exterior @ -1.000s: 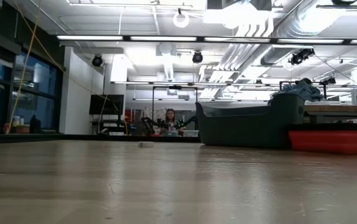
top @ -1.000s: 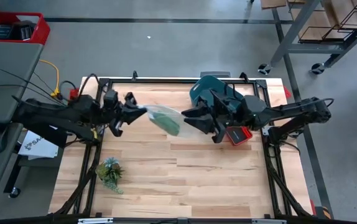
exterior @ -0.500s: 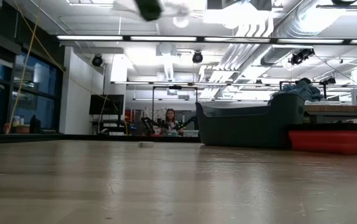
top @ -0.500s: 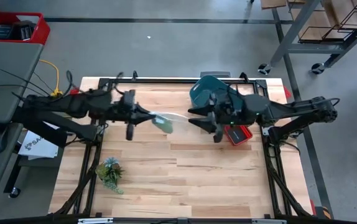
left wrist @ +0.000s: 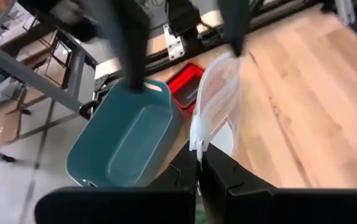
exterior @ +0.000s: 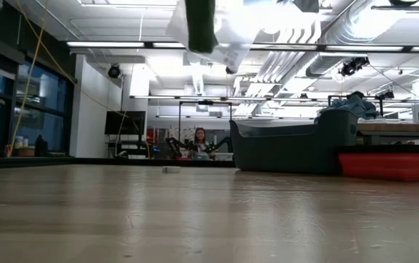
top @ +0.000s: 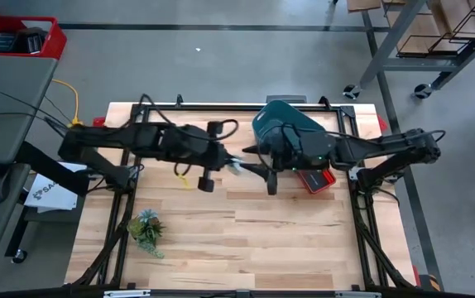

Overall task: Roll bandage
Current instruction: Close the transparent zip bag

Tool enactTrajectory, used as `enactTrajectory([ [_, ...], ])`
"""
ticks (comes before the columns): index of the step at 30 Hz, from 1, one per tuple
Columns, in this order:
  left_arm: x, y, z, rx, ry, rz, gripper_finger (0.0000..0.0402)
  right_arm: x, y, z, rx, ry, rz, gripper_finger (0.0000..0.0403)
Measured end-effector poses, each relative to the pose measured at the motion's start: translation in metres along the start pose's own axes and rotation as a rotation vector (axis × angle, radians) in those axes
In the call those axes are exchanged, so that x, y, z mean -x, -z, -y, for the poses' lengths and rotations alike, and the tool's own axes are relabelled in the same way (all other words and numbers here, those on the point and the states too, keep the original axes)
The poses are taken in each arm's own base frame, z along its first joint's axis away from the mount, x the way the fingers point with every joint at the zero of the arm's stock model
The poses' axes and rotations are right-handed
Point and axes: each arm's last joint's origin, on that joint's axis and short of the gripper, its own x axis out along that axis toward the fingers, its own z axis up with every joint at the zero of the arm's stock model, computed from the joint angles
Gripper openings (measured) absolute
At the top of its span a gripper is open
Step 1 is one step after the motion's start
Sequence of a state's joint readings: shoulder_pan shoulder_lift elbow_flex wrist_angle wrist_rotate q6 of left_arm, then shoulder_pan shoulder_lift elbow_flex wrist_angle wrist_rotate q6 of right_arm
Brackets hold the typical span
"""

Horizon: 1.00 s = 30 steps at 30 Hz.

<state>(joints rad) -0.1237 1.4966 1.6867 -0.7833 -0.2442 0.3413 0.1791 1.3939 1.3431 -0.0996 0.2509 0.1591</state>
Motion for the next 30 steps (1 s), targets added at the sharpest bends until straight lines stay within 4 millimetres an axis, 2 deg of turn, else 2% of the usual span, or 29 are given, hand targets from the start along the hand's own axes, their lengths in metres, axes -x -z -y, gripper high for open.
enactTrajectory([
  [6,-0.020,-0.003,-0.005,-0.012,-0.023,-0.014,0.0000,-0.006,-0.011,-0.004,0.199,0.054,-0.194,0.0184],
  [12,-0.022,-0.003,-0.012,0.021,-0.049,-0.012,0.0000,-0.012,-0.018,-0.010,0.312,0.101,-0.303,0.0124],
  [18,-0.022,-0.004,-0.011,0.020,-0.041,0.000,0.0000,-0.016,-0.020,-0.009,0.317,0.118,-0.310,0.0081],
  [27,-0.022,-0.006,-0.012,0.024,-0.049,0.026,0.0000,-0.015,-0.019,-0.007,0.292,0.146,-0.324,0.0084],
  [30,-0.021,-0.006,-0.012,0.023,-0.048,0.023,0.0000,-0.016,-0.020,-0.007,0.291,0.152,-0.312,0.0073],
])
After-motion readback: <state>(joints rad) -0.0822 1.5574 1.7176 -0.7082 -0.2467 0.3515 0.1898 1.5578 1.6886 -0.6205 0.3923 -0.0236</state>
